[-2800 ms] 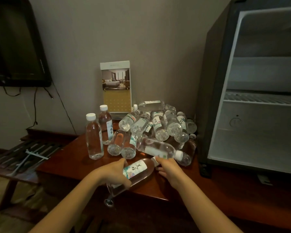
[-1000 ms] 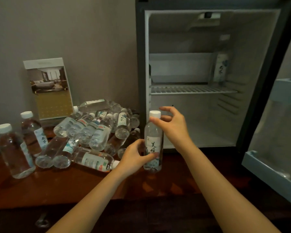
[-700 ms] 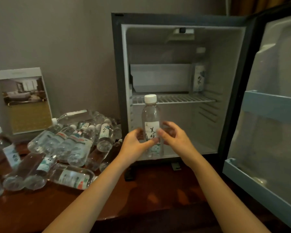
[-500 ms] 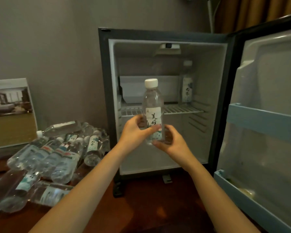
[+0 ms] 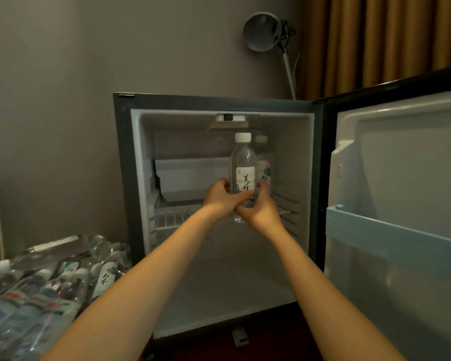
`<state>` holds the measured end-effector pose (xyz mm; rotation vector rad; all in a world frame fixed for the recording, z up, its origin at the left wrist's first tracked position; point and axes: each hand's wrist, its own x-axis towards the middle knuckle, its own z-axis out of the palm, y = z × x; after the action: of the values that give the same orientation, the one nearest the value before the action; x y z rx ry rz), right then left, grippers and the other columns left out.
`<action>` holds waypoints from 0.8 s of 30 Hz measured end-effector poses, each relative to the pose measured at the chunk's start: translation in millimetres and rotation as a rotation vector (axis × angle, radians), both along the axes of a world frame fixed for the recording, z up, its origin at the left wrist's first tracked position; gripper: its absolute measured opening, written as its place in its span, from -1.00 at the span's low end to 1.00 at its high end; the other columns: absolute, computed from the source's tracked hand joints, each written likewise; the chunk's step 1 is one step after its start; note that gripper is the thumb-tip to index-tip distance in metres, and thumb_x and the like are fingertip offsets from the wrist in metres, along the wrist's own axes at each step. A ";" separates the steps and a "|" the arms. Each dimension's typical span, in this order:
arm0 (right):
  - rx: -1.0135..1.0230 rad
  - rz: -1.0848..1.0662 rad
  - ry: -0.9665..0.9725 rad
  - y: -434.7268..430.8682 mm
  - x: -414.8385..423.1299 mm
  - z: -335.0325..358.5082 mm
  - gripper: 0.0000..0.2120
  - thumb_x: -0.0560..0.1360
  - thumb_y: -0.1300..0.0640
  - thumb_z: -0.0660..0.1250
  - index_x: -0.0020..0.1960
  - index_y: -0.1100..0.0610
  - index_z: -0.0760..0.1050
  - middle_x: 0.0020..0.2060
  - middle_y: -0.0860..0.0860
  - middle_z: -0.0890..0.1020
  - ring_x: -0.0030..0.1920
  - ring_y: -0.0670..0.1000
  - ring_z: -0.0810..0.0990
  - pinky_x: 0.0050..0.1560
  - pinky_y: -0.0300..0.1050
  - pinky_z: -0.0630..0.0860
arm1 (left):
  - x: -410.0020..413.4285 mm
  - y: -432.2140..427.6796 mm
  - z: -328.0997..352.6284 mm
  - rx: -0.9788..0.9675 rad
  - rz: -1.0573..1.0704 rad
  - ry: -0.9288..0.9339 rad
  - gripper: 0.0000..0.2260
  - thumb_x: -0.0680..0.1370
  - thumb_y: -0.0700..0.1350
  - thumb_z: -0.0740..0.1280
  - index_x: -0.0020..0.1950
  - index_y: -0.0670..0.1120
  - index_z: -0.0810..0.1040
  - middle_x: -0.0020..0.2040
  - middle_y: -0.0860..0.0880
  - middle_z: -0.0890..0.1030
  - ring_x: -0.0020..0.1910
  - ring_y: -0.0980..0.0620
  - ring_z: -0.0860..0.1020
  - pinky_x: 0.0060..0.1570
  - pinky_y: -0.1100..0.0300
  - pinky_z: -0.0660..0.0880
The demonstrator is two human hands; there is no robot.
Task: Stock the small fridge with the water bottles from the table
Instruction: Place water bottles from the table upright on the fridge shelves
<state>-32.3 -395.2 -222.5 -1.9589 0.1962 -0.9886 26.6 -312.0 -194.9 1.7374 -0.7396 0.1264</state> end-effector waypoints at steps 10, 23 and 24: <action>-0.012 0.061 -0.017 -25.3 30.8 -6.2 -0.55 0.39 0.23 0.42 0.22 0.16 0.33 0.08 0.08 0.60 0.05 0.02 0.58 -0.10 -0.25 0.43 | 29.6 -22.7 -11.4 -0.139 -0.049 0.108 -0.58 0.41 -0.10 0.48 0.20 -0.15 0.45 0.11 -0.11 0.60 0.07 -0.07 0.59 0.00 0.10 0.53; -0.040 -0.195 0.047 -37.3 54.8 -1.3 -0.63 0.41 0.10 0.41 0.13 0.27 0.47 0.02 0.17 0.63 0.04 0.14 0.60 -0.22 -0.22 0.35 | 50.8 -48.7 -6.7 -0.127 -0.007 0.072 -0.59 0.48 -0.13 0.40 0.23 -0.20 0.33 0.15 -0.15 0.52 0.05 -0.05 0.53 0.11 0.02 0.53; -0.038 -0.220 0.066 -37.4 56.0 -0.8 -0.63 0.41 0.09 0.41 0.11 0.29 0.48 0.01 0.19 0.63 0.03 0.16 0.60 -0.23 -0.21 0.33 | 52.4 -50.2 -6.6 -0.123 -0.008 0.071 -0.60 0.48 -0.13 0.40 0.23 -0.20 0.33 0.16 -0.15 0.52 0.06 -0.06 0.53 0.12 -0.01 0.52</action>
<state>23.7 -432.6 -223.2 -2.0369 0.4405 -1.0750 79.0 -362.2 -201.5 1.6132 -0.6733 0.1017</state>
